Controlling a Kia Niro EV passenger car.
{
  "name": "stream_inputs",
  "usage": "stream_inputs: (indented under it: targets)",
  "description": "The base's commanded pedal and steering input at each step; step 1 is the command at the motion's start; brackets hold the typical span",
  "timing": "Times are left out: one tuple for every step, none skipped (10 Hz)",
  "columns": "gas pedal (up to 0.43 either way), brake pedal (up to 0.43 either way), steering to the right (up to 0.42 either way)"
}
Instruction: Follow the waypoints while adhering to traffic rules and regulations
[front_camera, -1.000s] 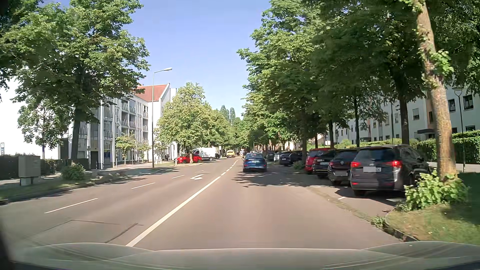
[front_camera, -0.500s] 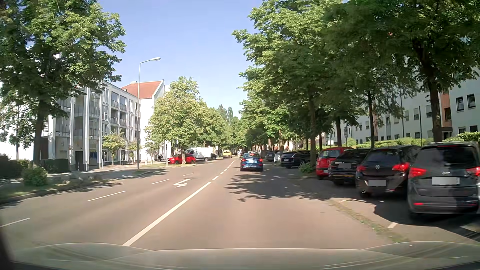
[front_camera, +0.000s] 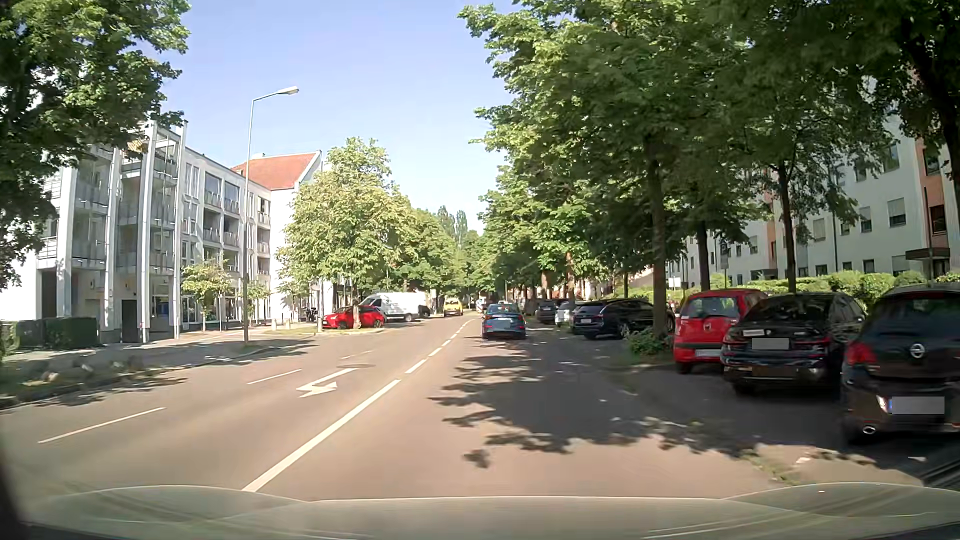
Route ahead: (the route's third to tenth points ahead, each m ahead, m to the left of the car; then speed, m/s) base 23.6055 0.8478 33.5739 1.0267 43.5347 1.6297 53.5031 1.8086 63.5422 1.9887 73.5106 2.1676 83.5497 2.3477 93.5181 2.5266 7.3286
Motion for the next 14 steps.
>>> stream_inputs:
  targets:
    - [0.098, 0.0, -0.009]
    - [0.098, 0.0, -0.007]
    - [0.098, 0.0, -0.007]
    - [0.087, 0.0, -0.007]
    - [0.087, 0.0, -0.006]
    - [0.087, 0.0, -0.006]
    - [0.067, 0.0, -0.005]
    - [0.059, 0.0, 0.0]
    - [0.059, 0.0, 0.005]
    - [0.059, 0.0, 0.004]
    - [0.067, 0.0, 0.001]
    - [0.079, 0.0, 0.0]
    - [0.079, 0.0, 0.0]
    - [0.079, 0.0, 0.0]
